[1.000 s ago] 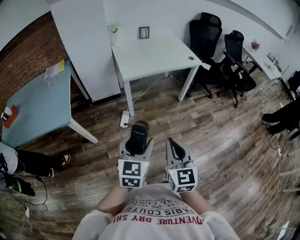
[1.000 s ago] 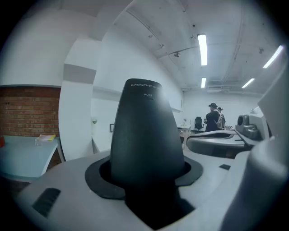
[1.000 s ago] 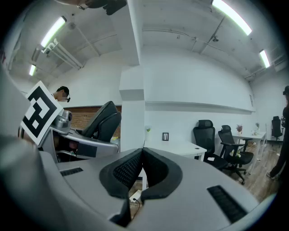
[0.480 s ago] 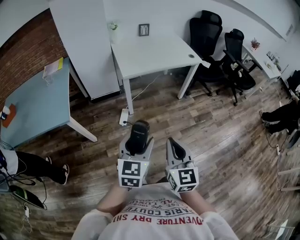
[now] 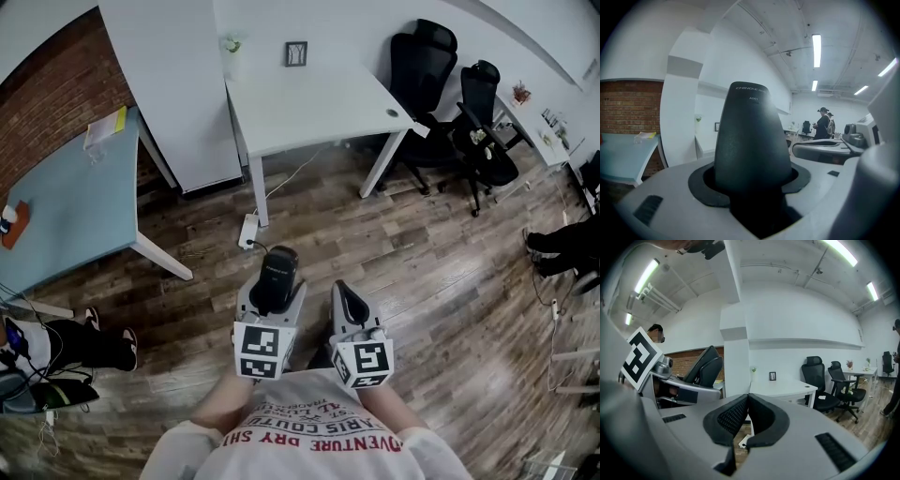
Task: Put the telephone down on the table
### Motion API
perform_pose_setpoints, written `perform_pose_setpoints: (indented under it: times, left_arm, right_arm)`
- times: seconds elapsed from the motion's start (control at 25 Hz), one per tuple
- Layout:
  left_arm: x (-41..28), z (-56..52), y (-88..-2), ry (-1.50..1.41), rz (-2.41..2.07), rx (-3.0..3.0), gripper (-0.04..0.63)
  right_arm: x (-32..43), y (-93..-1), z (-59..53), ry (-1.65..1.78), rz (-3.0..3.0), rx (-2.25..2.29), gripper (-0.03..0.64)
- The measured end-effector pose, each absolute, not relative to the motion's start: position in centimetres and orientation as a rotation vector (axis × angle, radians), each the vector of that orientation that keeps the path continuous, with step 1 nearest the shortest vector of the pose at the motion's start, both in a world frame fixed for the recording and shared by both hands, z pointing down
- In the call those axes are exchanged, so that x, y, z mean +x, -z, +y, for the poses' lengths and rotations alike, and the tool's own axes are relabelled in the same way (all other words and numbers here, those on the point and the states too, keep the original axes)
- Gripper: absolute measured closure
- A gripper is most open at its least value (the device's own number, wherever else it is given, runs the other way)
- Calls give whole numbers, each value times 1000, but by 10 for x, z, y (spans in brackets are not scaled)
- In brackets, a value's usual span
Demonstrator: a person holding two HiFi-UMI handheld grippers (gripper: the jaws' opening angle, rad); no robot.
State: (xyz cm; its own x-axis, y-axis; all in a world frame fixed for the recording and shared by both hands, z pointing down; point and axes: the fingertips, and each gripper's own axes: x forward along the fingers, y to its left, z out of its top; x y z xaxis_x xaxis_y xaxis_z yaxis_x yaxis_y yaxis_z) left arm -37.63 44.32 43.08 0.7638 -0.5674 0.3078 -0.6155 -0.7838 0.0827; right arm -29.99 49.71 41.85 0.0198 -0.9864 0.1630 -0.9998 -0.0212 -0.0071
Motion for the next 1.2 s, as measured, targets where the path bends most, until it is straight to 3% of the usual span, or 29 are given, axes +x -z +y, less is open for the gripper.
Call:
perform_pose_setpoints:
  times: [0.48,1.2]
  left_arm:
    - [-297,347,-426,-435,-1068,2726,313]
    - [-89,231,-410,-397,-1139,2683,313]
  right_arm:
    - [-210,-414,384,-192,-2228,2049,592]
    - [-6,-403,270,-219,-2310,1969,592]
